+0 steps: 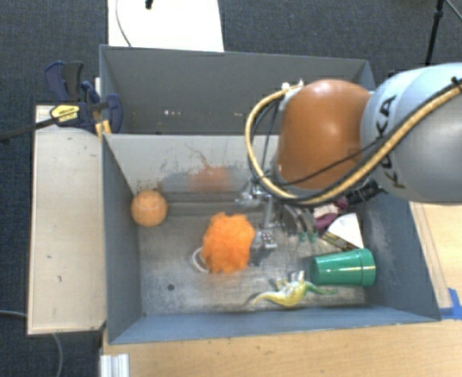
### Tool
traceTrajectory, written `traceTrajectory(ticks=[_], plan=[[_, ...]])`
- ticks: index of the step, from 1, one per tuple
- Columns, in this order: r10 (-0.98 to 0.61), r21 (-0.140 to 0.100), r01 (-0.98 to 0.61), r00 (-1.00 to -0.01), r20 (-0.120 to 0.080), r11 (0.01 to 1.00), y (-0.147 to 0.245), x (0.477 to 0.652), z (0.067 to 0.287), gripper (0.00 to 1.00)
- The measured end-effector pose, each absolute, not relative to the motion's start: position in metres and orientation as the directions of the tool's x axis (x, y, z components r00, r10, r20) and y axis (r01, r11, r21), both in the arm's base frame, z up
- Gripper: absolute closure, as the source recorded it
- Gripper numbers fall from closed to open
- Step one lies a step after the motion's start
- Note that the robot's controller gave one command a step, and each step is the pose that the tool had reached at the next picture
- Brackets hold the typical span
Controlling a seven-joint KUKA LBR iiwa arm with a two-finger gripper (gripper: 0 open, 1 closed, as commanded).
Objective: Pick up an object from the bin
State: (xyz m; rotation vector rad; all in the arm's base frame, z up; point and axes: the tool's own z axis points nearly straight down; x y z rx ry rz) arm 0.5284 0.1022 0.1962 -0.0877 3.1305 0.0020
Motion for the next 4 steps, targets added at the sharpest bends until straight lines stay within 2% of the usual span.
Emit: traceTrajectory(ticks=[1, 2, 3, 4], plan=[[-0.167, 0.001, -0.167, -0.986, -0.008, 0.986, 0.1, 0.521, 0.135, 0.0], [-0.388, -0.002, -0.388, -0.922, -0.014, 0.922, 0.123, 0.52, 0.104, 0.0], [-0.67, 0.0, -0.67, -0.742, -0.015, 0.742, 0.124, 0.493, 0.078, 1.0], [-0.67, 0.0, -0.67, -0.742, -0.015, 0.742, 0.124, 0.493, 0.078, 1.0]])
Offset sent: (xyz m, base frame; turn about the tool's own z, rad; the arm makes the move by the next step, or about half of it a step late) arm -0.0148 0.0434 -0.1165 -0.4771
